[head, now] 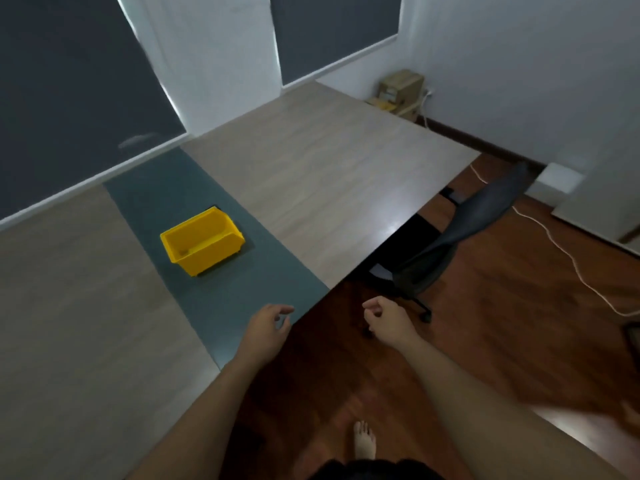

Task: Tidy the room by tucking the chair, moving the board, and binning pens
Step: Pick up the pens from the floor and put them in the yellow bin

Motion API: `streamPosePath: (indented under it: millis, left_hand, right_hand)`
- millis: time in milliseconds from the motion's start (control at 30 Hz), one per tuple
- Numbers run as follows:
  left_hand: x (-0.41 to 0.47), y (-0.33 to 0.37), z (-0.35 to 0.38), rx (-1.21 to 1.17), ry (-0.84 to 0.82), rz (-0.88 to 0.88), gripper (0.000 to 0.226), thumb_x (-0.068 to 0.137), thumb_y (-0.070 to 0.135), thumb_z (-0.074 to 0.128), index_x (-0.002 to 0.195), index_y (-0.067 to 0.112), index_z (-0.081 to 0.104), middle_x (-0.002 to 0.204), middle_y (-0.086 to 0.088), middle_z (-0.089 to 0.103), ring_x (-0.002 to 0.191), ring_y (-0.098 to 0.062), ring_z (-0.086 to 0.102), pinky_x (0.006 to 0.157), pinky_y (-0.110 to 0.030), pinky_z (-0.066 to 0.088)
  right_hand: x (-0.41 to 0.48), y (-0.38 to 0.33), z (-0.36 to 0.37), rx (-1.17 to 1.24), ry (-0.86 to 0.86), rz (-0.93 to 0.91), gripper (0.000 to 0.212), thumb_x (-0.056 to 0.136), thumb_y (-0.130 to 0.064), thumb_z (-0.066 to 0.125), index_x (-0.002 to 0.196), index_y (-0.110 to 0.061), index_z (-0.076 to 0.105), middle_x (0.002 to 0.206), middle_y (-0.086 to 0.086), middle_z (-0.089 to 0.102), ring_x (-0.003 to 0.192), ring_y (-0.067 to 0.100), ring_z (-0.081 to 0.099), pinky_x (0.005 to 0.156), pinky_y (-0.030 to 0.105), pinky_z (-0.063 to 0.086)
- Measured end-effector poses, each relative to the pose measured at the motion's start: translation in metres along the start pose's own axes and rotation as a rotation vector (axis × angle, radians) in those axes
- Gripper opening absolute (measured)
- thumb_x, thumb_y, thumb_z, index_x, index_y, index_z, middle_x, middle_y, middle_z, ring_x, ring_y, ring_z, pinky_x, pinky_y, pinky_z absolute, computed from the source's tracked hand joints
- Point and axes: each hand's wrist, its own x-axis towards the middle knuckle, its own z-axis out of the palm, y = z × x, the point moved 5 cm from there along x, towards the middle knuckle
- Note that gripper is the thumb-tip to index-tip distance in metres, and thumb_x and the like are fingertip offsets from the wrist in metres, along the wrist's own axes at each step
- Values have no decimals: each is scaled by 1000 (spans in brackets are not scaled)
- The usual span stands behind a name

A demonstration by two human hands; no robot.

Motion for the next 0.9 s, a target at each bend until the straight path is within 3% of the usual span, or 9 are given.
streamPosePath:
  millis: [167,300,400,500,600,800,900]
  left_hand:
    - [-6,49,28,-14,-73,158,25,104,18,61,125,20,73,124,2,71,107,-15,66,92,-27,51]
    - [-30,79,64,-12,-186,262,27,105,24,59,129,24,72,123,8,70,109,-11,66,93,-33,58]
    - [-49,97,96,-3,-286,325,28,105,26,58,131,24,70,123,8,68,112,-10,64,96,-31,57]
    - [-70,117,128,29,-387,398,27,105,26,59,129,24,72,123,5,68,111,-12,65,97,-35,59]
    - [-94,144,159,70,-479,477,28,106,27,57,129,23,72,124,4,68,112,-14,65,96,-34,58]
    - [-143,217,217,164,-604,665,24,106,25,58,125,23,73,119,3,69,105,-12,63,97,-36,56]
    - [-175,262,245,182,-646,784,25,107,26,57,126,24,73,119,8,67,102,-9,60,91,-27,51]
  right_hand:
    - [-49,47,-22,45,77,97,14,107,-36,57,119,-33,63,119,-7,64,96,17,70,69,26,48]
    - [-98,102,-30,117,183,196,14,106,-34,58,118,-30,65,121,-4,66,96,20,71,70,31,52]
    - [-146,140,-34,148,255,267,9,104,-28,61,110,-26,67,113,0,71,95,24,73,71,33,54]
    - [-196,188,-37,191,339,349,7,97,-29,64,96,-36,66,103,1,74,93,30,75,72,33,55]
    - [-247,237,-43,209,451,429,11,93,-27,67,89,-37,66,102,3,77,82,24,72,75,37,57]
    - [-365,267,-73,252,644,563,17,99,-17,66,114,-13,74,104,4,74,83,18,68,80,27,52]
    - [-424,294,-86,290,745,631,16,97,-20,67,111,-15,74,107,3,76,87,28,74,89,38,59]
